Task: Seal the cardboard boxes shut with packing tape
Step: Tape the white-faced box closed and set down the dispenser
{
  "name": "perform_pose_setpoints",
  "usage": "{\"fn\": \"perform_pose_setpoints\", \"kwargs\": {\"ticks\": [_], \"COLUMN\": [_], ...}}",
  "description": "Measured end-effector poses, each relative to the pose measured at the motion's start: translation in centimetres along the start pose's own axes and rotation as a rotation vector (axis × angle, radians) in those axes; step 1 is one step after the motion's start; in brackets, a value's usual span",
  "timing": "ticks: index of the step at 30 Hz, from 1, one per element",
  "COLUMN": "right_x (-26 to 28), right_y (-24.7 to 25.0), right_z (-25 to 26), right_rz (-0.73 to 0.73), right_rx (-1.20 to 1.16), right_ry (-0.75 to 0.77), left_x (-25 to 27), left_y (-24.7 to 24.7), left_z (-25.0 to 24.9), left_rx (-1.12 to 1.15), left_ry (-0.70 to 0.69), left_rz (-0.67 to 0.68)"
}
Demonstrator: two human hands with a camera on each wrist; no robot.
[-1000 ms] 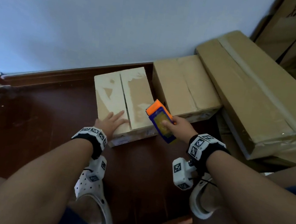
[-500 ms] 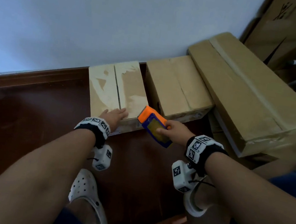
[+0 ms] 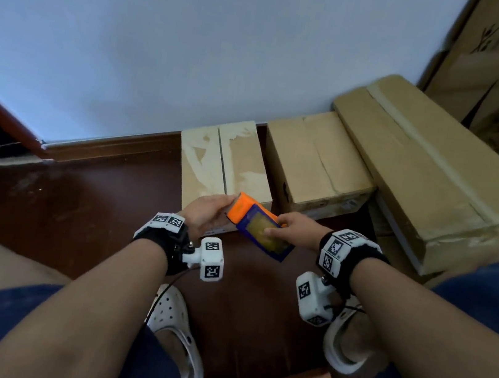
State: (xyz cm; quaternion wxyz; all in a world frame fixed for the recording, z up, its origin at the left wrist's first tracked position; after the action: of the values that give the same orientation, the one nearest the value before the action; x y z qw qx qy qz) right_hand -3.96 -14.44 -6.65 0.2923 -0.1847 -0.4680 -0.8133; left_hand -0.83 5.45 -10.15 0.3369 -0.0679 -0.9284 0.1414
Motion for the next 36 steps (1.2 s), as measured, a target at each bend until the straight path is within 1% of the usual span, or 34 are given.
{"fn": "perform_pose_setpoints", "kwargs": {"ticks": [6,10,13,14,15,18,20,22,25,31,34,35,36], "right_x": [1.9,2.5,3.1,3.2,3.3,3.3,3.4,3.4,2.2,-0.5,-1.7,-2.0,-2.2], "right_y": [0.4,0.4,0.1,0.1,0.1,0.4,0.7,1.1,1.6,1.9,1.6,1.4,1.2], "right_z": [2.0,2.3,2.7,2.9,3.2,3.8,3.9,3.7,3.9,5.2,6.3,6.4,6.2], "right_rz": [0.036,-0.011,-0.012,-0.009,-0.013,-0.062,-0.093,-0.105,-0.114,-0.161,-0.133,-0.119,-0.099], "right_rx": [0.127,0.15,0.19,0.199,0.212,0.289,0.306,0.334,0.396,0.476,0.497,0.527,0.587], "right_ry": [-0.061,-0.052,-0.037,-0.031,-0.025,0.007,0.02,0.02,0.021,-0.003,0.014,0.019,0.019], "left_x": [2.8,3.9,5.0,5.3,5.4,5.3,5.2,5.3,4.9,3.6,2.2,1.9,1.9], "left_y": [-0.5,-0.3,0.0,0.0,0.1,0.1,-0.3,-0.6,-0.1,4.0,5.9,6.9,8.2], "left_z": [-0.1,-0.4,-0.7,-0.9,-1.2,-2.1,-1.9,-1.7,-1.5,-1.9,-1.0,-0.7,-0.6], "left_rx": [0.063,0.044,-0.03,-0.067,-0.11,-0.195,-0.186,-0.17,-0.163,-0.151,-0.124,-0.11,-0.107], "left_ry": [0.092,0.15,0.177,0.17,0.135,-0.053,-0.13,-0.174,-0.22,-0.268,-0.251,-0.254,-0.251], "left_rz": [0.074,-0.026,-0.09,-0.109,-0.138,-0.227,-0.247,-0.252,-0.268,-0.359,-0.36,-0.392,-0.45]}}
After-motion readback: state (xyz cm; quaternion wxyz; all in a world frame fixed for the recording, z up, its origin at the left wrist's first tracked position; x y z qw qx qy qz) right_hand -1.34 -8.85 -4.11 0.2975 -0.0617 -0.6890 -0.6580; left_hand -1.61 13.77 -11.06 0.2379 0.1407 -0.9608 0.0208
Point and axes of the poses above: each hand's wrist, its own x-axis away from the middle knuckle, its own y-axis out of the back of the hand, z = x × y, the point moved 5 cm from there along -x, towards the middle knuckle, and after that the axes turned 14 degrees about x, right-handed, at the moved point
